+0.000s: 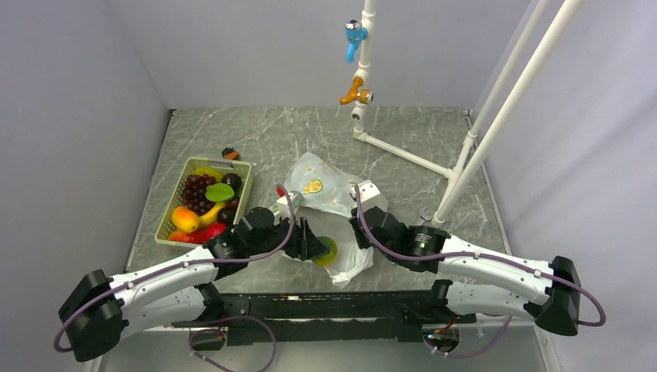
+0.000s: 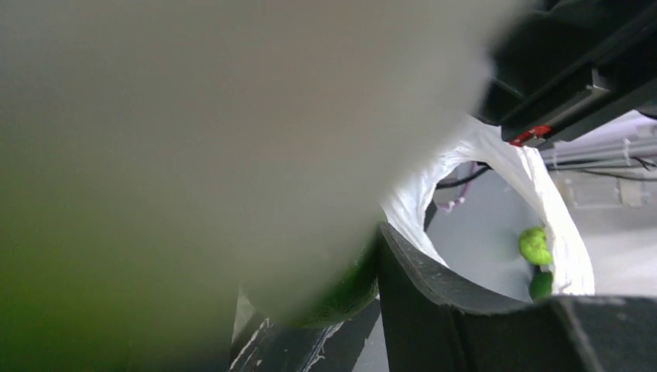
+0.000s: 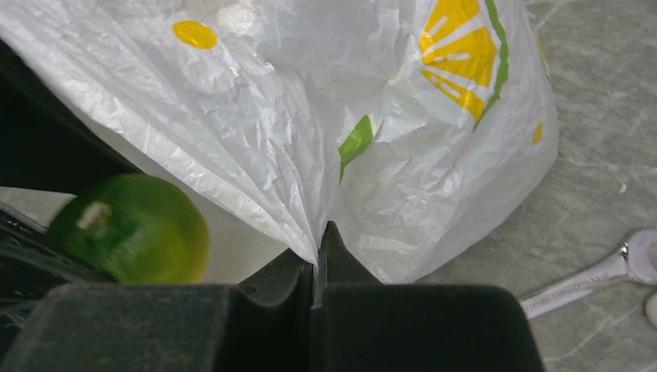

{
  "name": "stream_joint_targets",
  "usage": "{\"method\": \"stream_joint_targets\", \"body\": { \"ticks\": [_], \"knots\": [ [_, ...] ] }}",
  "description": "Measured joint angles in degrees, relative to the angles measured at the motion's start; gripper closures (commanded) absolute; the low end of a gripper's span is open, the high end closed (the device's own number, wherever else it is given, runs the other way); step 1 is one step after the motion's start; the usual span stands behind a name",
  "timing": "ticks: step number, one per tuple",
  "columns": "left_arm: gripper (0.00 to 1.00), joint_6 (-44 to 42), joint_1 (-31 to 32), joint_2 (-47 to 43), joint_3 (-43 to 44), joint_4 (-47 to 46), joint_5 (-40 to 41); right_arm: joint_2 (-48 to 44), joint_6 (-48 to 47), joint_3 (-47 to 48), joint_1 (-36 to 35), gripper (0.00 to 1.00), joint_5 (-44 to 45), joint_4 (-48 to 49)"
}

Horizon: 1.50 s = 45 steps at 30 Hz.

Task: Take the fake fruits out of the plastic bag
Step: Take out the fake fruit from the plastic bag, then place the fake fruit in the bin.

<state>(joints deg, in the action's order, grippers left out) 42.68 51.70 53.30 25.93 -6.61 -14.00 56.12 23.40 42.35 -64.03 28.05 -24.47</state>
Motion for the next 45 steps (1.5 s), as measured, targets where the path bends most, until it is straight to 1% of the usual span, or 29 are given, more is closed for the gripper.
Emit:
{"method": "stream_joint_targets", "body": {
  "ticks": [4,8,10,13,16,18,20,21,26,28,31,33,35,36,38,40,42,45],
  "knots": [
    [1.00,-0.1,0.0,1.9,-1.1,-4.9,-5.4,2.7,-1.5,3.2,0.2,1.00,-2.0,0.7],
    [1.00,-0.7,0.0,1.4,-1.5,-9.0,-11.2,8.8,-2.2,9.2,1.1,1.00,-3.0,1.5],
    [1.00,-1.8,0.0,-0.4,-1.1,-8.1,-12.5,11.3,-2.4,11.0,2.0,1.00,-3.1,1.8],
    [1.00,-4.4,0.0,-4.1,1.3,-3.6,-13.1,13.0,-2.4,11.5,3.4,1.00,-3.1,1.6],
    [1.00,-7.7,0.0,-8.2,6.3,4.0,-11.6,12.7,-2.4,10.8,4.3,1.00,-3.1,1.8],
    [1.00,-10.5,0.0,-10.5,11.2,10.5,-8.9,11.6,-2.4,9.1,4.7,1.00,-3.2,1.9],
    [1.00,-13.1,0.0,-11.6,17.1,17.4,-4.2,10.4,-2.2,7.0,4.8,1.00,-3.3,1.9],
    [1.00,-14.3,0.0,-11.8,20.5,21.2,-0.7,9.7,-2.1,5.6,4.8,1.00,-3.3,1.7],
    [1.00,-18.6,-1.4,-11.3,32.3,34.1,15.6,7.9,-0.7,1.4,4.9,1.00,-4.1,0.5],
    [1.00,-20.2,-2.7,-11.0,35.4,37.1,20.9,7.5,-0.3,0.9,4.9,1.00,-4.2,0.1],
    [1.00,-22.7,-5.8,-10.6,38.6,39.1,27.8,6.6,0.2,0.9,4.9,1.00,-4.3,-0.1],
    [1.00,-24.9,-9.1,-9.6,40.9,39.7,32.0,6.3,0.3,0.9,4.9,1.00,-4.3,-0.2],
    [1.00,-26.3,-12.3,-8.2,42.9,40.2,34.1,6.3,0.4,0.9,5.0,1.00,-4.3,-0.4],
    [1.00,-27.0,-15.0,-7.0,43.8,40.3,34.9,6.3,0.4,0.9,5.0,1.00,-4.3,-0.6],
    [1.00,-28.2,-19.6,-4.3,44.3,40.0,36.7,6.3,0.4,0.9,5.0,1.00,-4.3,-1.0],
    [1.00,-29.1,-23.3,-1.9,42.5,38.5,39.1,6.3,0.5,0.9,5.0,1.00,-4.3,-1.3],
    [1.00,-30.0,-26.3,-0.3,38.5,36.7,41.7,6.1,0.6,0.9,5.0,1.00,-4.3,-1.8],
    [1.00,-29.6,-31.3,1.2,29.2,34.0,43.8,5.5,0.8,0.9,5.0,1.00,-4.2,-2.8]
  ]
}}
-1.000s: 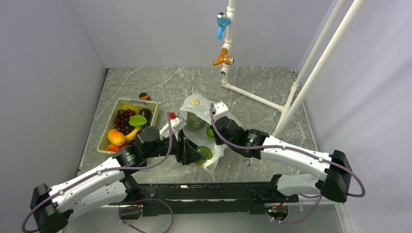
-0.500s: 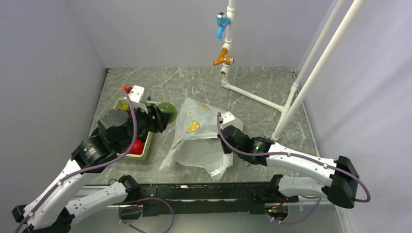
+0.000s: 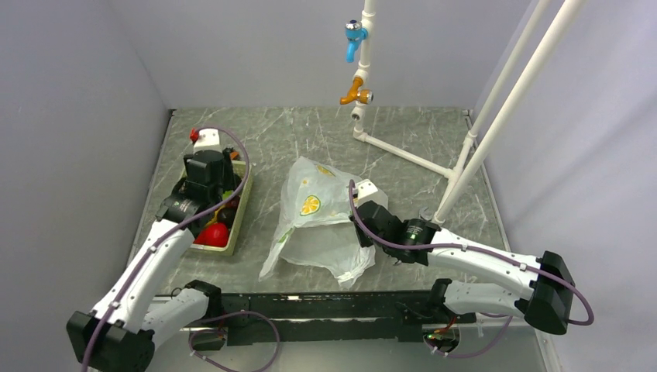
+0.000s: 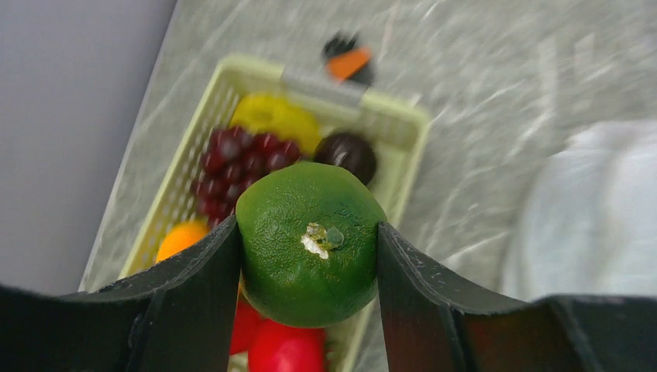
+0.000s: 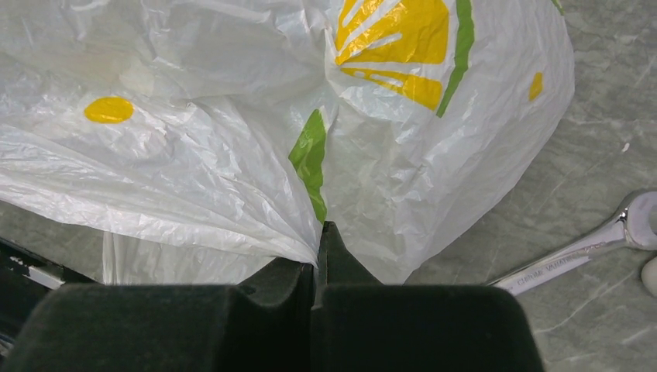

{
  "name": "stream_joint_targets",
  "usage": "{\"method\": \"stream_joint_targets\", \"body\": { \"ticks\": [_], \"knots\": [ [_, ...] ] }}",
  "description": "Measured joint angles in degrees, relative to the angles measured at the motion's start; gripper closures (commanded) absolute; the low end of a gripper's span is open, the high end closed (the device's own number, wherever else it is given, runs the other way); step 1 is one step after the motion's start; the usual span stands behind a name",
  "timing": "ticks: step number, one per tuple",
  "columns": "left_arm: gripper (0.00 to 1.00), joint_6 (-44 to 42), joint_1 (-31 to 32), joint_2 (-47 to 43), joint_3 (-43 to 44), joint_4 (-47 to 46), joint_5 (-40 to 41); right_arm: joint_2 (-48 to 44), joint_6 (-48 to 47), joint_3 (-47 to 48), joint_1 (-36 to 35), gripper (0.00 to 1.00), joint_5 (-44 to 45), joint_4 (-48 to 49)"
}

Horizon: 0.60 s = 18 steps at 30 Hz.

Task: Take the fake fruits out of the plastic bag
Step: Place the fake fruit in the bin.

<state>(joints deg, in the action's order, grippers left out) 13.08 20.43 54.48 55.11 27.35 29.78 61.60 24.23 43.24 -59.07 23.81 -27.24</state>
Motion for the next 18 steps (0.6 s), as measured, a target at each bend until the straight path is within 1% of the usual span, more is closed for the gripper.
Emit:
{"method": "stream_joint_targets", "body": {
  "ticks": [3,7,13,18],
  "knots": [
    [1.00,1.2,-4.9,1.3,-4.4,1.3,-0.1,-0.3,0.0,0.5,0.0,1.00,0.2,-0.9],
    [1.00,2.2,-8.1,3.5,-3.8,0.7,0.1,-0.7,0.0,1.5,0.0,1.00,0.3,-1.7],
    [1.00,2.6,-9.0,10.6,-1.3,1.4,0.1,-2.2,0.0,1.8,0.0,1.00,0.3,-1.8],
    [1.00,2.6,-9.0,15.5,-1.0,3.5,0.1,-2.1,0.0,1.8,0.0,1.00,-0.1,-1.8]
  ]
}}
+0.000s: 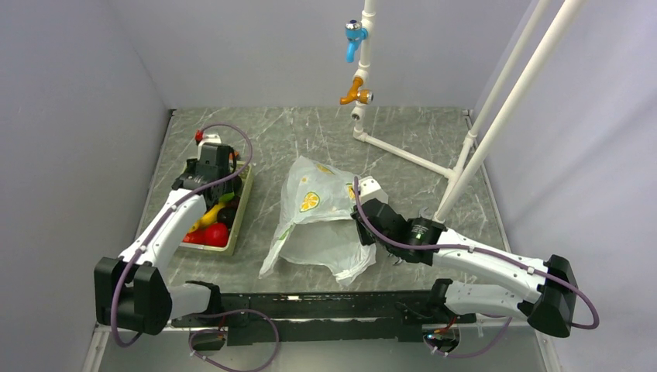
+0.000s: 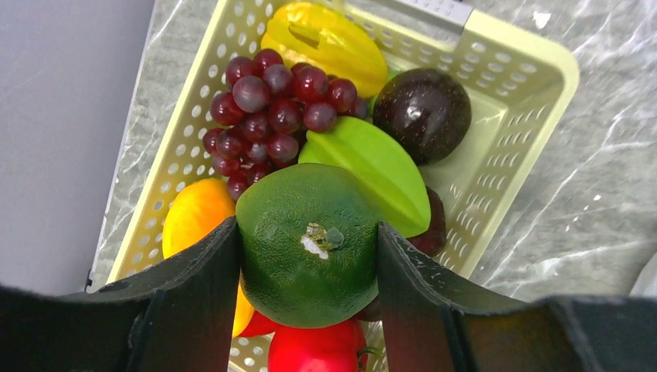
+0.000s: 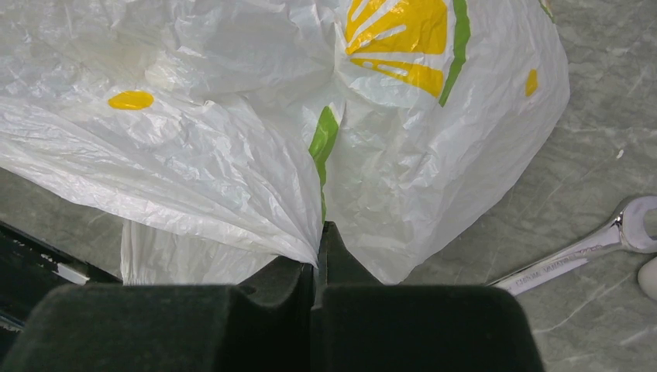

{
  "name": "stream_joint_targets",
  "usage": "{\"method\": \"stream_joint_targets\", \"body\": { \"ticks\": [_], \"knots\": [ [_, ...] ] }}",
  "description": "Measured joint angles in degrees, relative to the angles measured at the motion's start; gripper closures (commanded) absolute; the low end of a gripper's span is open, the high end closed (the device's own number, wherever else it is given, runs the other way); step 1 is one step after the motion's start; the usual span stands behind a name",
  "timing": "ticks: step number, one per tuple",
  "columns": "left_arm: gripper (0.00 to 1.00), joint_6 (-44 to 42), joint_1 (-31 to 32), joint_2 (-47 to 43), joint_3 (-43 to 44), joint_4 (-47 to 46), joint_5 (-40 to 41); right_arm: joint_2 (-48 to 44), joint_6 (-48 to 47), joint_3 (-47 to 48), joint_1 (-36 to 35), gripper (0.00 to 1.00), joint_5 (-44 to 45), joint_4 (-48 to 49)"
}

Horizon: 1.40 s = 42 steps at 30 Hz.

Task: Take the fake fruits out of the plastic bag
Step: Place the fake fruit in the bin, then take out the fake fruit from the plastic bag.

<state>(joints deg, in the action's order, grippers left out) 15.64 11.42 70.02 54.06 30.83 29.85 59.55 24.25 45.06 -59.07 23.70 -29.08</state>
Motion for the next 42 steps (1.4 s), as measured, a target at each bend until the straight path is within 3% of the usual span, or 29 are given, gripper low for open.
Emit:
{"method": "stream_joint_targets", "body": {
  "ticks": [7,9,16,20,26,29,35,42],
  "knots": [
    [0.97,-0.1,-0.2,2.4,1.7,3.3,0.1,-0.3,0.4,0.3,0.0,1.00,-0.5,-0.9],
    [0.86,0.0,-0.2,2.4,1.8,3.8,0.7,-0.8,0.5,0.4,0.0,1.00,-0.4,-1.2],
    [0.20,0.1,-0.2,2.2,2.0,4.6,3.2,-1.2,0.9,2.4,0.0,1.00,-0.4,-1.6],
    [0.01,-0.1,-0.3,-1.7,1.9,4.1,4.1,-1.2,0.9,2.8,0.0,1.00,-0.5,-1.7],
    [0.02,-0.2,-0.3,-7.4,1.4,2.4,4.5,-1.2,0.9,3.2,0.0,1.00,-0.7,-2.1],
    [0.05,-1.5,0.2,-9.9,0.2,1.0,0.4,-1.2,1.2,3.7,0.0,1.00,-0.9,-2.2],
    [0.07,-2.1,1.4,-23.0,-6.2,-1.9,-25.5,-1.6,1.4,3.7,0.0,1.00,-1.9,-2.3],
    [0.15,7.4,1.7,-41.2,-14.9,-6.8,-51.2,-0.8,0.9,4.5,0.0,1.00,-2.9,-2.2]
  ]
}}
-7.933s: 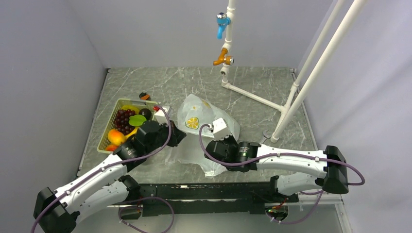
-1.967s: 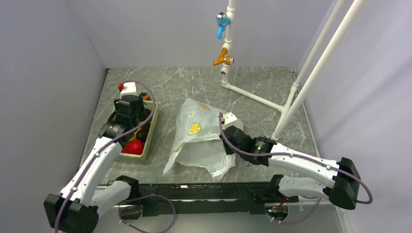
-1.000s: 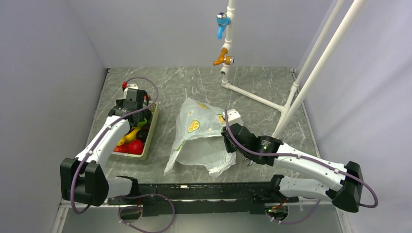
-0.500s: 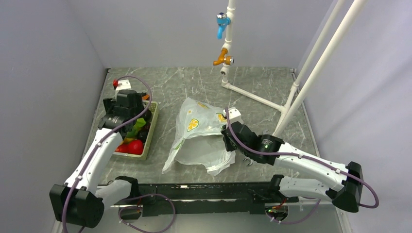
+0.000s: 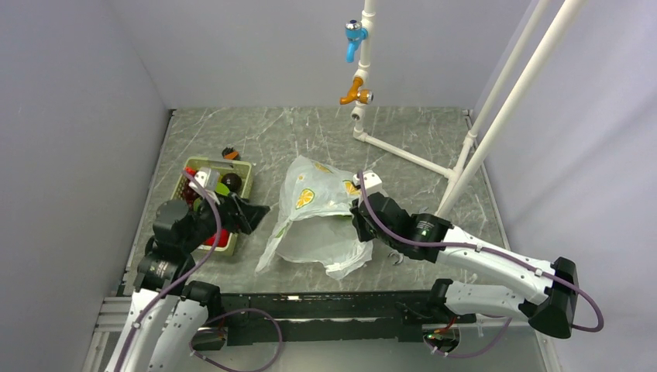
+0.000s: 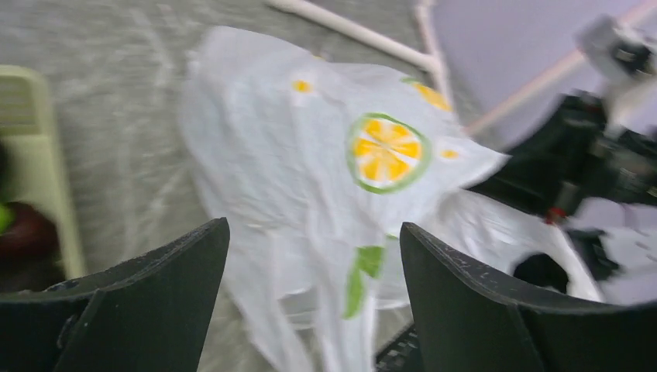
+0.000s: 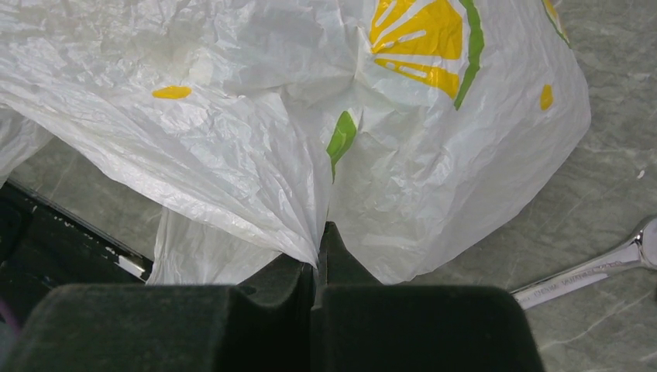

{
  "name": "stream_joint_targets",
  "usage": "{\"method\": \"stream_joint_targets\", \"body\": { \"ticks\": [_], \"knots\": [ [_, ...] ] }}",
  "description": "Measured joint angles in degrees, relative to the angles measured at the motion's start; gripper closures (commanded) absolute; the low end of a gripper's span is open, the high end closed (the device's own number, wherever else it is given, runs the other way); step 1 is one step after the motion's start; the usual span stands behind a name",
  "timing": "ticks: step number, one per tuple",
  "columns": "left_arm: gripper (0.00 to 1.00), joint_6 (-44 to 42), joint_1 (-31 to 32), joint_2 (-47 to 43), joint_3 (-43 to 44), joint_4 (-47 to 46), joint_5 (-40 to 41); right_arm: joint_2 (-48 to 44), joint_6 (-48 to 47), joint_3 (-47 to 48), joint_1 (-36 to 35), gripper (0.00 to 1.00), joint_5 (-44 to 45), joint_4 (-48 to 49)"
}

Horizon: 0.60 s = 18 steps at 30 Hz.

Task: Take the fake fruits out of the plastic bag
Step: Take out the fake fruit from the plastic bag.

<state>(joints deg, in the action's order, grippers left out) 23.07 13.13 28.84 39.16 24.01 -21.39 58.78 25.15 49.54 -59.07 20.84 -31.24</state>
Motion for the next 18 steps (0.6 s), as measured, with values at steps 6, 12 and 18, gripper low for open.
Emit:
{"method": "stream_joint_targets", "body": {
  "ticks": [6,12,18],
  "knots": [
    [0.20,8.6,7.8,0.0,-6.4,-6.5,-8.5,1.7,-0.3,2.4,0.0,1.00,-2.2,0.5],
    [0.27,10.8,30.8,7.2,-7.2,-13.6,-0.3,2.1,-1.9,3.7,0.0,1.00,-12.6,3.0],
    [0.37,13.9,41.3,11.0,-15.4,-25.8,12.3,-0.2,-3.8,1.3,-0.7,1.00,-24.3,7.4]
  ]
}}
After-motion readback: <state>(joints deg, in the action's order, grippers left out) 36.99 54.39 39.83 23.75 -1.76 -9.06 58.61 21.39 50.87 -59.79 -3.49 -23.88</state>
